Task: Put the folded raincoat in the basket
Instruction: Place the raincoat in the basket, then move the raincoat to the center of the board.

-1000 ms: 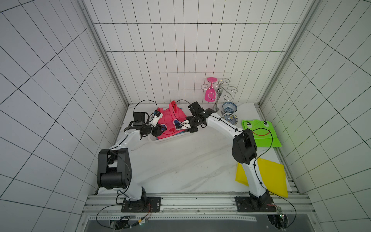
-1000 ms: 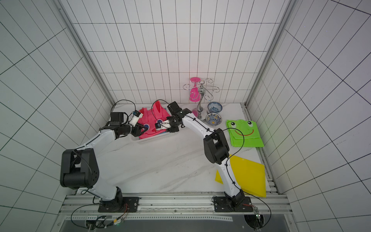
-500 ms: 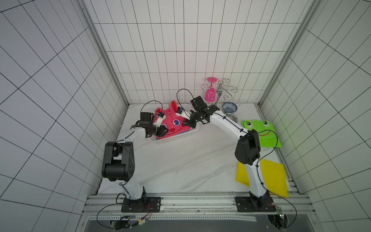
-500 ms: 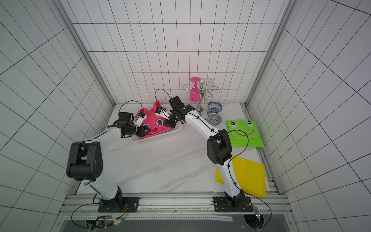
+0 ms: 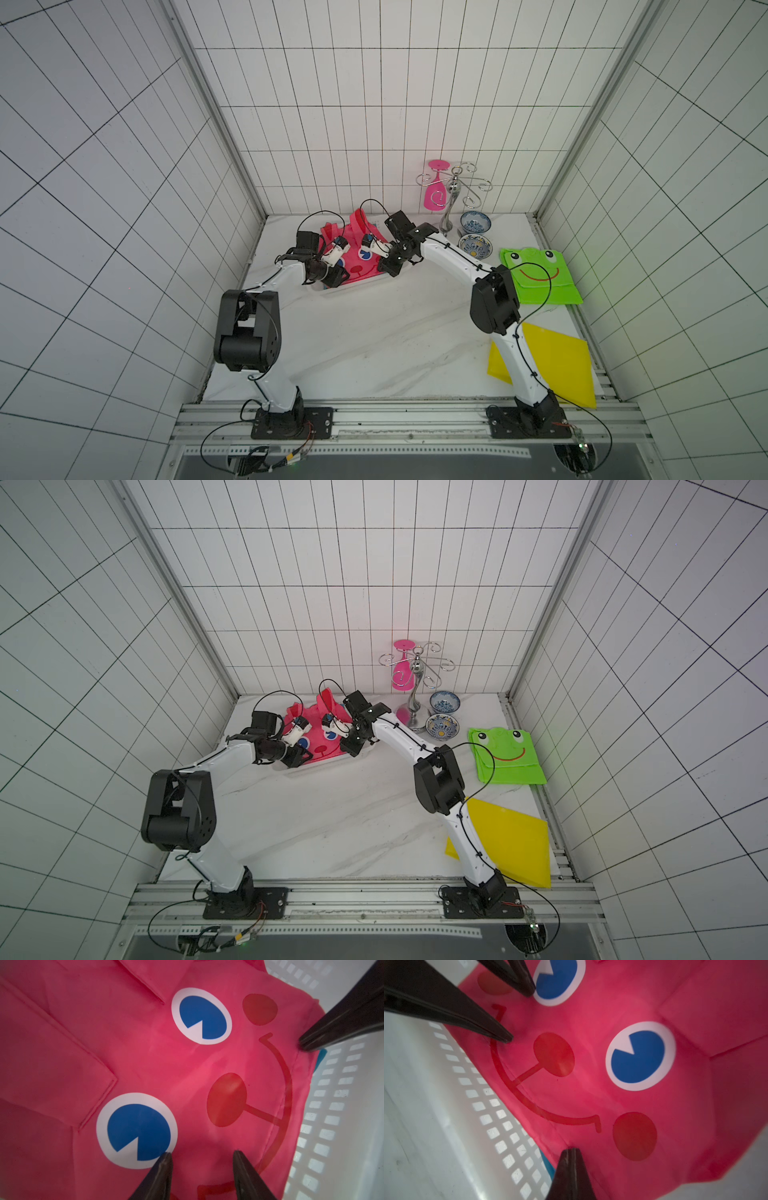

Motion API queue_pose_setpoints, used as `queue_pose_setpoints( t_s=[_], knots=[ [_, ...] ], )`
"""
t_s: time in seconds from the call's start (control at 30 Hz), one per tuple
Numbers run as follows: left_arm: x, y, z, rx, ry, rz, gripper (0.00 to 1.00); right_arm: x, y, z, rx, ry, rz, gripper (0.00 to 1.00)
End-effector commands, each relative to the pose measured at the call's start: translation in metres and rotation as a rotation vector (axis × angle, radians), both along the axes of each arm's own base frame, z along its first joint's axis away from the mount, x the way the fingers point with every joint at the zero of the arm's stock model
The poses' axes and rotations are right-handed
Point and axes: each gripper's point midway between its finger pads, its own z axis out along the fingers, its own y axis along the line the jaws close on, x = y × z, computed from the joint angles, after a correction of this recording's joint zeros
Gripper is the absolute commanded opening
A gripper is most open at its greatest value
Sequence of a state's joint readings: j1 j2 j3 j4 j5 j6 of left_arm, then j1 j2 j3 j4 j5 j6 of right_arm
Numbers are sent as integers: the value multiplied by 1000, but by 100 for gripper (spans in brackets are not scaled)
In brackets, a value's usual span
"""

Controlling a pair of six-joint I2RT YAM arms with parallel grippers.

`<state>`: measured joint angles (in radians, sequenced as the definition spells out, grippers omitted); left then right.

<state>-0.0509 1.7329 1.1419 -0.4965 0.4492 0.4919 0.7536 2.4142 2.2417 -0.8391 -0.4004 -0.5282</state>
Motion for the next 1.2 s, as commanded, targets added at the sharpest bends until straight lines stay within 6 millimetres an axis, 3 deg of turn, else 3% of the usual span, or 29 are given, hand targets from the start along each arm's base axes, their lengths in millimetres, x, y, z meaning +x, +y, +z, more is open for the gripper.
queue_pose_setpoints(
  t_s=[0.0, 0.17, 0.33, 0.4, 0.6, 0.67, 0.7, 0.73, 0.77, 0.83, 0.9, 1.0, 1.07, 1.17],
  knots=[
    [-8, 5, -5, -6, 56, -17, 51, -24, -11, -12, -90, 87, 79, 0],
    [-7, 23, -2, -77, 115, 33, 51, -53, -25, -21, -160, 189, 163, 0],
    [-18, 20, 0, -101, 158, 3, 51, -78, -22, -5, -105, 254, 191, 0],
    [-26, 13, 9, -133, 160, -40, 51, -83, -17, 9, -56, 263, 183, 0],
    [-41, 11, 51, -151, 115, -83, 53, -73, -5, 75, 111, 198, 10, 18],
    [-50, 10, 67, -164, 100, -84, 53, -68, -9, 106, 175, 140, -84, 27],
    [-54, 9, 73, -169, 95, -86, 53, -63, -14, 116, 191, 116, -155, 39],
    [-61, 9, 80, -173, 86, -87, 53, -57, -22, 129, 211, 90, -250, 82],
    [-69, 8, 84, -175, 83, -88, 54, -59, -32, 139, 216, 85, -305, 99],
    [-85, 5, 88, -177, 70, -94, 55, -64, -51, 157, 240, 55, -395, 99],
    [-104, 4, 85, -170, 59, -107, 58, -61, -82, 159, 231, 9, -560, 99],
    [-133, 4, 76, -149, 47, -128, 61, -58, -148, 162, 227, -93, -877, 99],
    [-149, 7, 67, -126, 36, -133, 63, -76, -178, 152, 218, -76, -908, 99],
    [-163, 11, 55, -100, 6, -127, 66, -102, -206, 116, 209, -37, -935, 99]
  ],
)
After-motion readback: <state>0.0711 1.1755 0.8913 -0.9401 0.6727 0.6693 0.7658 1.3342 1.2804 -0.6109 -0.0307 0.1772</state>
